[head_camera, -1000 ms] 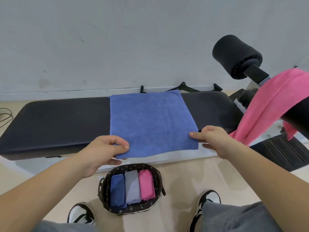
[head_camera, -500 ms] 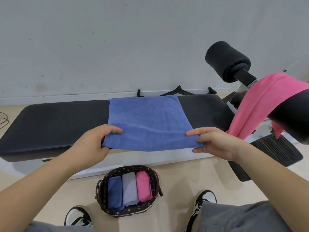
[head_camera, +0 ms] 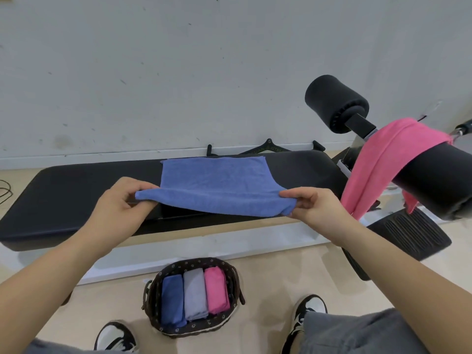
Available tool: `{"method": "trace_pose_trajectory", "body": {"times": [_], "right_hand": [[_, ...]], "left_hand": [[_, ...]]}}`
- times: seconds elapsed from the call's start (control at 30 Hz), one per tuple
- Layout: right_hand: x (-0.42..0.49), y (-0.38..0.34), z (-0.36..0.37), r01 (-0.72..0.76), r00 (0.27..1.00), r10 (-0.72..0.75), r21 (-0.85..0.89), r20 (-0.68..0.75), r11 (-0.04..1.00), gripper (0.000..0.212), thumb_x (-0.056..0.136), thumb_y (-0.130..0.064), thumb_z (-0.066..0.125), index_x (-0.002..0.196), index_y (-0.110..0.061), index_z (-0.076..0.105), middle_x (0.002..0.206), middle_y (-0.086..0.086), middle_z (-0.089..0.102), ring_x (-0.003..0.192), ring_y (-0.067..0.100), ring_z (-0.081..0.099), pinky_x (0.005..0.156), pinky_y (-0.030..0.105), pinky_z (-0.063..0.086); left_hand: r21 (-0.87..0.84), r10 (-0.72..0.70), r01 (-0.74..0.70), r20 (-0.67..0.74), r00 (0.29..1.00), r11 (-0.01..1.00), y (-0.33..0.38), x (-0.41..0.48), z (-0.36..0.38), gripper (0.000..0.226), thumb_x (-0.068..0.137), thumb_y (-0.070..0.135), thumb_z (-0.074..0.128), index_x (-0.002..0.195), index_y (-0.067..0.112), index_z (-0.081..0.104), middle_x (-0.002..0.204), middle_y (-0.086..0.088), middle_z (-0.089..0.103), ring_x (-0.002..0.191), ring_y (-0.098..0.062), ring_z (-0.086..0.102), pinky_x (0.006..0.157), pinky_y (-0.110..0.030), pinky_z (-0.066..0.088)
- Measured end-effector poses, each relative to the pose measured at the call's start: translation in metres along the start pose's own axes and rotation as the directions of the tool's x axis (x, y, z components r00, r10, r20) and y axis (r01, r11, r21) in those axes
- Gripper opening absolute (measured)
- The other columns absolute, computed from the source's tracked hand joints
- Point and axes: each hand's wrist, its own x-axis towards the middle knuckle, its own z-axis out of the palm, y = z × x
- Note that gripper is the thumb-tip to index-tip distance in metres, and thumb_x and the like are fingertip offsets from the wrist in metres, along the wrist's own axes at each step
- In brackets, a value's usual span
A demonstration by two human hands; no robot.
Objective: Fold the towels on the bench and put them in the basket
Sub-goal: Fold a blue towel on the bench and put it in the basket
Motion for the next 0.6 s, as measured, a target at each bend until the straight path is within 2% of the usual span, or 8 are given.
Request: {"method": "trace_pose_trajectory", "body": {"times": [0.1,0.2,0.3,0.37,0.47,0.53,0.57,0.6], "right_hand": [[0.0,-0.003,0.0,0.018,1.0,-0.019,-0.021,-0.014,1.0,0.041,0.087,0.021,0.064,0.106,-0.013,0.079,0.1,0.0,0.081,0.096,0.014,0.077,0.089,0.024,0.06],[0.003,-0.003,0.003,0.027,0.998,-0.029,-0.026,-0.058,0.999,0.027,0.087,0.012,0.073,0.097,-0.012,0.081,0.09,0.002,0.081,0.088,0.016,0.079,0.087,0.028,0.062],[0.003,-0.008,0.006,0.016,0.998,-0.017,-0.018,-0.06,1.0,0.014,0.084,-0.003,0.082,0.095,-0.012,0.081,0.086,0.005,0.081,0.086,0.02,0.079,0.085,0.032,0.063],[0.002,-0.012,0.005,-0.005,1.0,0.005,0.002,-0.002,1.0,0.013,0.083,-0.008,0.083,0.095,-0.009,0.08,0.088,0.008,0.081,0.087,0.022,0.079,0.087,0.035,0.063],[-0.001,-0.012,0.004,-0.025,0.997,0.027,-0.021,0.067,0.999,0.024,0.082,-0.03,0.084,0.094,-0.009,0.079,0.095,0.015,0.077,0.089,0.029,0.075,0.092,0.048,0.061],[0.0,-0.012,0.001,-0.024,0.996,0.028,-0.057,0.079,0.998,0.041,0.078,-0.052,0.081,0.091,-0.013,0.077,0.106,0.012,0.072,0.1,0.034,0.07,0.094,0.051,0.057],[0.002,-0.011,-0.001,-0.02,0.996,0.023,-0.038,0.088,0.999,0.04,0.082,-0.049,0.079,0.093,-0.01,0.077,0.111,0.004,0.071,0.105,0.029,0.069,0.096,0.049,0.055],[0.005,-0.008,-0.003,-0.029,0.994,0.028,0.005,0.103,1.0,0.032,0.09,-0.035,0.076,0.096,-0.003,0.076,0.115,-0.007,0.071,0.109,0.019,0.069,0.098,0.044,0.053]], "left_hand": [[-0.082,-0.064,0.064,0.012,0.998,0.995,-0.004,0.004,-0.001,0.019,0.098,0.018,0.065,0.097,0.035,0.073,0.113,0.015,0.063,0.102,-0.016,0.063,0.083,-0.031,0.049],[-0.123,-0.089,0.093,0.037,0.995,0.988,-0.008,0.007,-0.001,0.021,0.097,0.016,0.066,0.095,0.036,0.074,0.116,0.018,0.065,0.104,-0.015,0.064,0.09,-0.036,0.051],[-0.114,-0.064,0.068,0.043,0.997,0.991,-0.008,0.006,-0.002,0.022,0.097,0.013,0.066,0.097,0.033,0.076,0.118,0.021,0.066,0.109,-0.007,0.063,0.088,-0.025,0.047],[-0.118,-0.052,0.059,0.063,0.997,0.991,-0.006,0.006,-0.003,0.027,0.097,0.01,0.066,0.092,0.033,0.078,0.121,0.027,0.065,0.109,-0.001,0.063,0.087,-0.02,0.045],[-0.139,-0.033,0.054,0.152,0.988,0.989,-0.003,0.004,-0.005,0.033,0.096,0.005,0.066,0.085,0.032,0.081,0.118,0.036,0.066,0.105,0.011,0.064,0.09,-0.02,0.045],[-0.124,-0.032,0.058,0.198,0.98,0.991,-0.002,0.004,-0.008,0.03,0.095,0.006,0.068,0.088,0.031,0.083,0.119,0.03,0.07,0.11,0.009,0.063,0.097,-0.024,0.046],[-0.119,-0.035,0.062,0.216,0.976,0.991,-0.002,0.004,-0.009,0.029,0.095,0.007,0.069,0.092,0.032,0.083,0.119,0.026,0.072,0.113,0.009,0.063,0.099,-0.025,0.045],[-0.117,-0.046,0.076,0.243,0.969,0.99,-0.003,0.004,-0.01,0.029,0.095,0.007,0.069,0.097,0.032,0.084,0.118,0.024,0.073,0.115,0.01,0.062,0.1,-0.023,0.045]]}}
